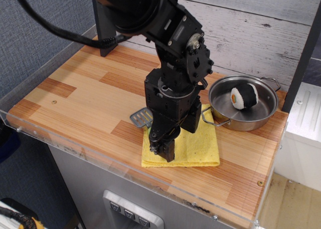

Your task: Move the spatula keep it on yellow cloth

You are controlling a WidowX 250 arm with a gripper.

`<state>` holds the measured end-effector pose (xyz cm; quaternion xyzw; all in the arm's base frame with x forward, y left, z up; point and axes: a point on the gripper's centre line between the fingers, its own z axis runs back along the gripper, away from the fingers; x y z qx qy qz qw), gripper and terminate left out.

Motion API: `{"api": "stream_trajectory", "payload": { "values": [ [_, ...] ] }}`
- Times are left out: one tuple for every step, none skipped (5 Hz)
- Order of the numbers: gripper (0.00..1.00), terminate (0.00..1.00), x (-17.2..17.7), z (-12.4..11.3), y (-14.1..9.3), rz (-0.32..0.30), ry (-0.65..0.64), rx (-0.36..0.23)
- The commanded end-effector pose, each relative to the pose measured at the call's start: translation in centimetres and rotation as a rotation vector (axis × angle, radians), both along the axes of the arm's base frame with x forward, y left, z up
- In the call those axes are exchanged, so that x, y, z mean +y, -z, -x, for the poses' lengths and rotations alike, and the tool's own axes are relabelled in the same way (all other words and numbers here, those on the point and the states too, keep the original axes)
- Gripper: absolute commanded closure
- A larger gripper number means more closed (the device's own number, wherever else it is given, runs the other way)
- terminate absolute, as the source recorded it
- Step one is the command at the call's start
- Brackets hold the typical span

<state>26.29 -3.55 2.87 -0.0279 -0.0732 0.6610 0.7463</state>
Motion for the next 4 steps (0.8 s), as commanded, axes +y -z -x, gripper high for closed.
{"api": "stream_trajectory", "payload": {
  "values": [
    [0.0,0.0,0.2,-1.2,-6.5,0.151,0.118,-0.146],
    [0.0,0.0,0.6,-0.8,-8.9,0.134,0.125,-0.182],
    [0.0,0.0,0.6,-0.8,-8.9,0.134,0.125,-0.182],
    [0.0,0.0,0.6,-0.8,-8.9,0.134,0.125,-0.182]
  ]
}}
